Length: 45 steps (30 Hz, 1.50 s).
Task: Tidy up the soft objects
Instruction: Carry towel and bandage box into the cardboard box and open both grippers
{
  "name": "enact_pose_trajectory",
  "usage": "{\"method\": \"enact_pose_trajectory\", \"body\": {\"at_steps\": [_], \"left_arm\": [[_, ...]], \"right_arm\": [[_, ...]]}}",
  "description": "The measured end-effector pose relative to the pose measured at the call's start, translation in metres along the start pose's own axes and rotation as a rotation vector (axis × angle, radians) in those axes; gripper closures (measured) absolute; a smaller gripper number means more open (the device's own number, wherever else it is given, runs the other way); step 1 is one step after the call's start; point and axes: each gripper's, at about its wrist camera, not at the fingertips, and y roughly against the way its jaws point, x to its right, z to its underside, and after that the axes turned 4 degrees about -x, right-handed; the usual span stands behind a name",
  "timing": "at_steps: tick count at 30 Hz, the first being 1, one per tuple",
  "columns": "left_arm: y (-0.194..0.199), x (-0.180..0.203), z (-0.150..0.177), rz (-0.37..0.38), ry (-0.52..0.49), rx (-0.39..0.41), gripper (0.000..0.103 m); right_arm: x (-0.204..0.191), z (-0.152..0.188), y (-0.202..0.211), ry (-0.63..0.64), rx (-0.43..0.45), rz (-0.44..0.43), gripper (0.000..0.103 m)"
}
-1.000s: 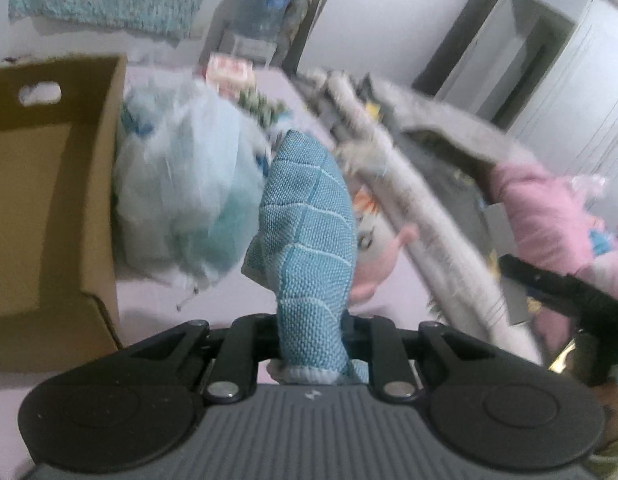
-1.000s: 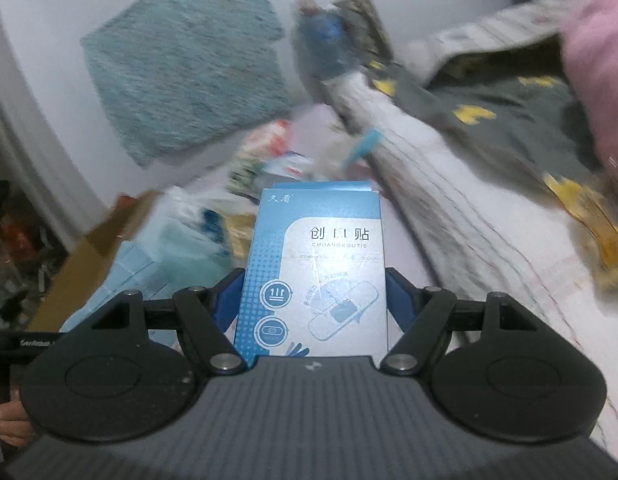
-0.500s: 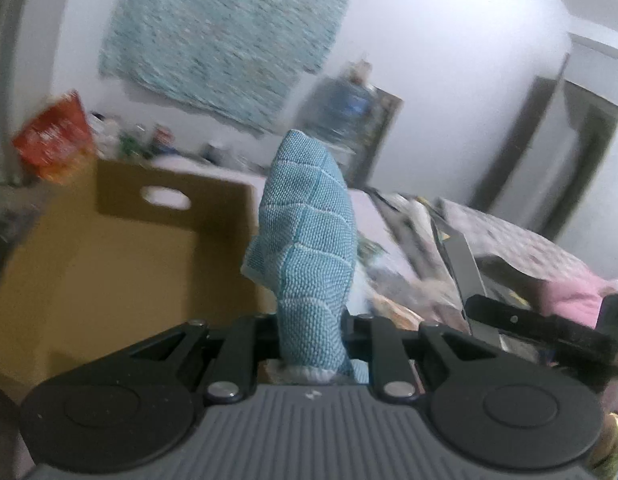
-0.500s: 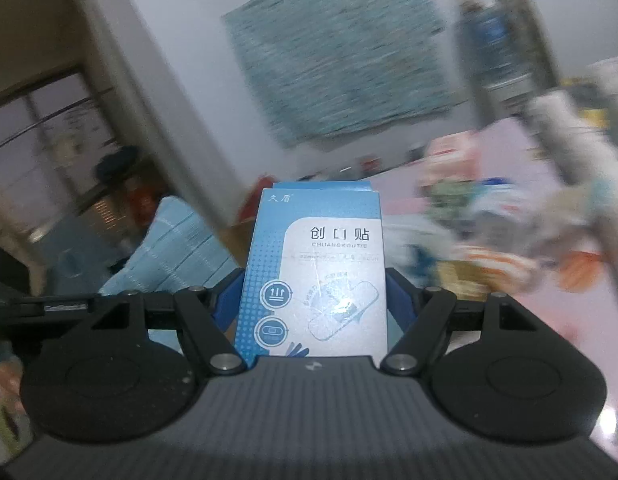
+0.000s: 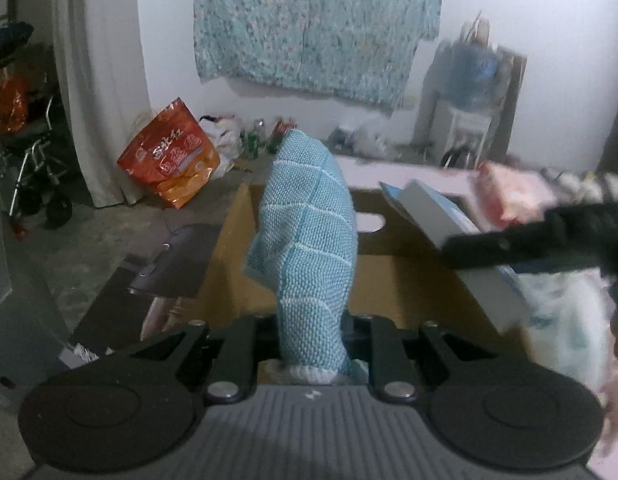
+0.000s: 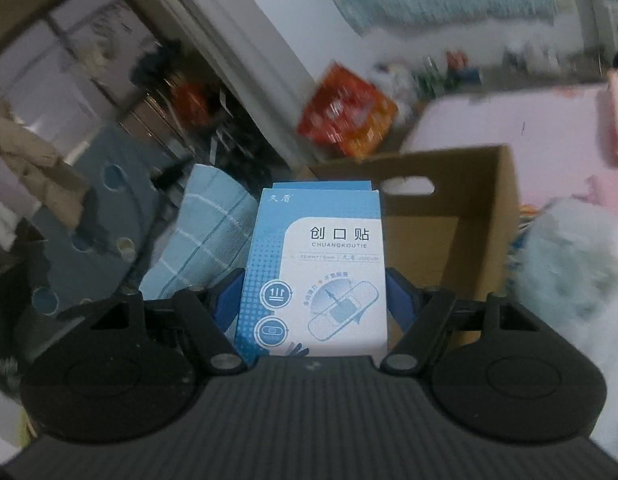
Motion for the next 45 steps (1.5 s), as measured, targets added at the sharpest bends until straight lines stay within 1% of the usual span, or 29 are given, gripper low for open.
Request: {"method": "enact_pose_trajectory", "body": {"at_steps": [3,6,11,15,18,22,23,24,28,31,33,36,40,41,42,43,45], "left_arm": [[-0.030,-0.004,-0.011,-0.045,-0.046,-0.042,0.084],[-0.056,-0.010,-0.017,-0.073,-0.077,-0.084,0.084],[-0.090,-0.008,-0.025,-0.095,-0.131,-0.125,0.084],[-0.114,-0.004,-0.029,-0.099,-0.172,-0.147,0.084],[-0.133,-0.005,-0.030,-0.114,-0.185,-0.172,0.083],[-0.151,-0.006,-0.030,-0.111,-0.187,-0.202,0.083],[-0.156,-0.006,-0.031,-0.112,-0.187,-0.207,0.081],[-0.158,-0.005,-0.031,-0.109,-0.190,-0.213,0.078],[-0.159,-0.007,-0.031,-0.093,-0.189,-0.221,0.075],[-0.158,-0.006,-0.030,-0.075,-0.191,-0.239,0.069],[-0.157,-0.006,-0.031,-0.065,-0.188,-0.243,0.064],[-0.154,-0.007,-0.032,-0.053,-0.172,-0.245,0.061],[-0.144,-0.008,-0.035,-0.045,-0.162,-0.227,0.056],[-0.141,-0.007,-0.035,-0.047,-0.162,-0.220,0.048],[-0.136,-0.007,-0.035,-0.061,-0.162,-0.206,0.037],[-0.132,-0.007,-0.035,-0.074,-0.163,-0.188,0.033],[-0.121,-0.006,-0.035,-0.095,-0.162,-0.160,0.031]], "right_arm": [[0.004,-0.023,-0.051,-0.053,-0.067,0.044,0.031],[0.007,-0.039,-0.090,-0.093,-0.114,0.086,0.031],[0.014,-0.045,-0.139,-0.112,-0.159,0.152,0.031],[0.037,-0.051,-0.167,-0.142,-0.183,0.182,0.031],[0.049,-0.047,-0.175,-0.164,-0.194,0.194,0.031],[0.055,-0.044,-0.197,-0.193,-0.228,0.180,0.031],[0.055,-0.043,-0.202,-0.188,-0.234,0.187,0.031],[0.054,-0.040,-0.208,-0.183,-0.240,0.199,0.030],[0.056,-0.033,-0.220,-0.183,-0.258,0.215,0.030],[0.062,-0.031,-0.223,-0.203,-0.260,0.215,0.029],[0.067,-0.030,-0.222,-0.225,-0.257,0.201,0.028],[0.073,-0.031,-0.221,-0.257,-0.255,0.188,0.028],[0.077,-0.032,-0.210,-0.277,-0.236,0.151,0.027],[0.076,-0.032,-0.206,-0.284,-0.230,0.137,0.027],[0.075,-0.033,-0.202,-0.288,-0.223,0.127,0.027],[0.075,-0.034,-0.198,-0.287,-0.217,0.118,0.027],[0.071,-0.036,-0.189,-0.282,-0.202,0.098,0.027]]}}
